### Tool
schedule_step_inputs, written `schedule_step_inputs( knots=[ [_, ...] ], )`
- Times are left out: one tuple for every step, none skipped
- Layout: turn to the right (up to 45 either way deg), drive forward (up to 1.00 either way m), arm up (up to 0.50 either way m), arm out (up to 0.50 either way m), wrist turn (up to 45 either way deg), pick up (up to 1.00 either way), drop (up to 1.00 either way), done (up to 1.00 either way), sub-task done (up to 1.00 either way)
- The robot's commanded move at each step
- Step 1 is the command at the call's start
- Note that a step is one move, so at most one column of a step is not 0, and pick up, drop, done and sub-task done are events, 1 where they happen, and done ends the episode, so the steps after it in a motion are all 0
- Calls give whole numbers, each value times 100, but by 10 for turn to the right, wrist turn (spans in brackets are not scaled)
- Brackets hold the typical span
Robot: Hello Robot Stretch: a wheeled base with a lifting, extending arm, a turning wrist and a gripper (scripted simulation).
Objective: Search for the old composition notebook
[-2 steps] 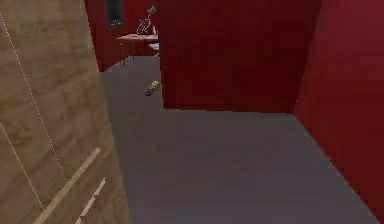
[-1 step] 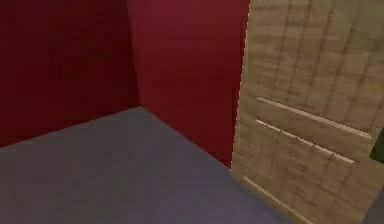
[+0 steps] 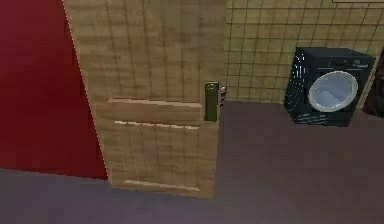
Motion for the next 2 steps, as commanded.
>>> schedule_step_inputs(
  knots=[
    [0, 20, 0, 0, 0, 0, 0, 0, 0],
    [-450, 0, 0, 0, 0, 0, 0, 0, 0]
  ],
)
